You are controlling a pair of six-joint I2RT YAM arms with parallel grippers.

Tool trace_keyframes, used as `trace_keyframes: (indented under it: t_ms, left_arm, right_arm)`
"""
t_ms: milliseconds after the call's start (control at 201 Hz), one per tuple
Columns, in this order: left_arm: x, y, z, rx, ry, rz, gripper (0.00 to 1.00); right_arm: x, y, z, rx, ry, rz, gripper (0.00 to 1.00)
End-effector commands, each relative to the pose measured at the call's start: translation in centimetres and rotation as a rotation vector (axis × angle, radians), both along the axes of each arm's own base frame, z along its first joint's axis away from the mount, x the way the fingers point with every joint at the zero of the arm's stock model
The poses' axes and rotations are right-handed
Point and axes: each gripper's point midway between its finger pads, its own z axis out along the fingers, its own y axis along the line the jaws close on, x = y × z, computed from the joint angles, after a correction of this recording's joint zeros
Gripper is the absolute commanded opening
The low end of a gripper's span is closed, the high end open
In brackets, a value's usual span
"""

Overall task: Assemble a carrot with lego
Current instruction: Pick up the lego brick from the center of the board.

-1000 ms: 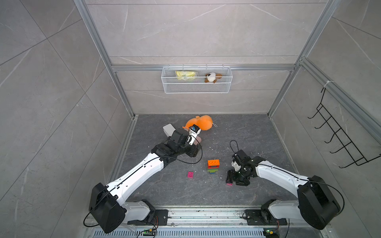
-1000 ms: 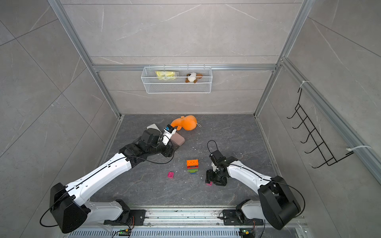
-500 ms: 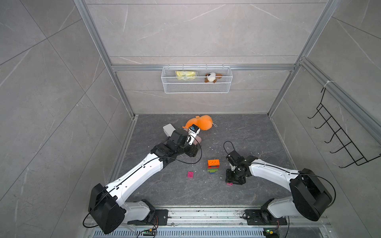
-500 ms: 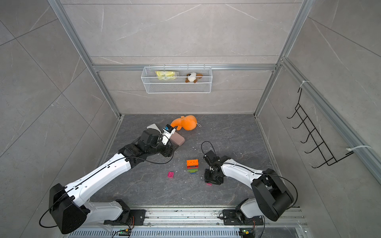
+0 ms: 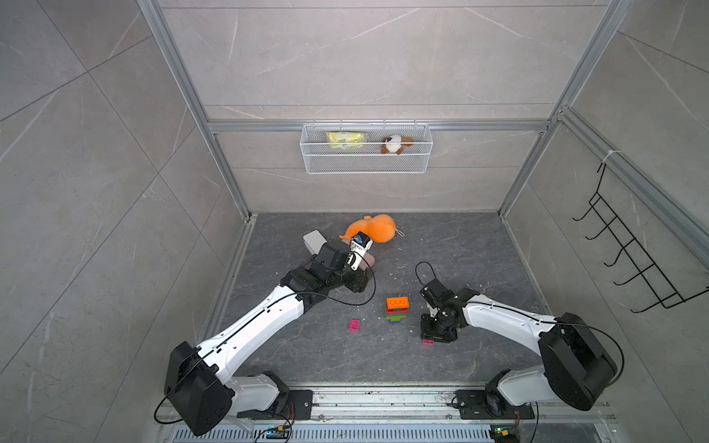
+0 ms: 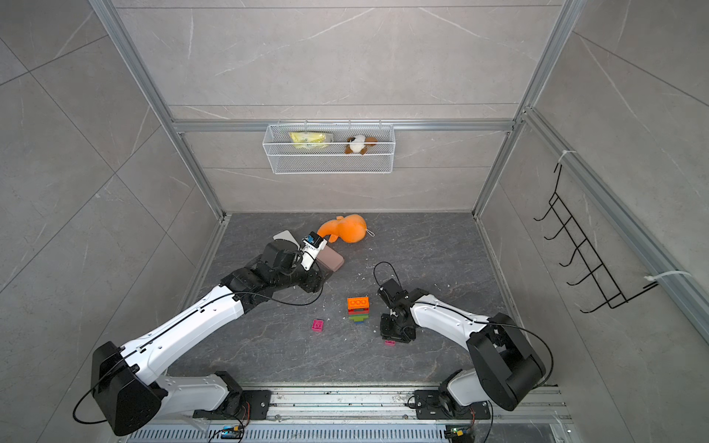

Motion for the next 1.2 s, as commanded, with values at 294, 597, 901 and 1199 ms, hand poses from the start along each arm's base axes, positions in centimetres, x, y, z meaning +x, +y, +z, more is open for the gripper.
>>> trace_keyframes:
  t_ms: [294,597,901,1199]
  left_arm:
    - [0.1,0.1,0.4,-0.024,-0.012,0.006,0.71]
    - [-0.3,2.2,-1.0,-0.159,0.055,0.103,0.71]
    - [-1.0,3.0,-0.4,-0.347,0.162,0.221,0.69]
    - [-2.2,1.9,-1.9,-0.388,0.265,0.182,0.65]
  right_arm:
    - [-0.4,-0.2,0.4,-0.016,0.016,0.051,0.31]
    - [1.8,1.0,8.8,0.003,-0.128,0.35,0.23]
    - [3.9,2.1,17.4,-0.011,-0.321,0.781,0.21]
    - [6.4,1.7,19.1,-0.157,-0.452,1.138,0.16]
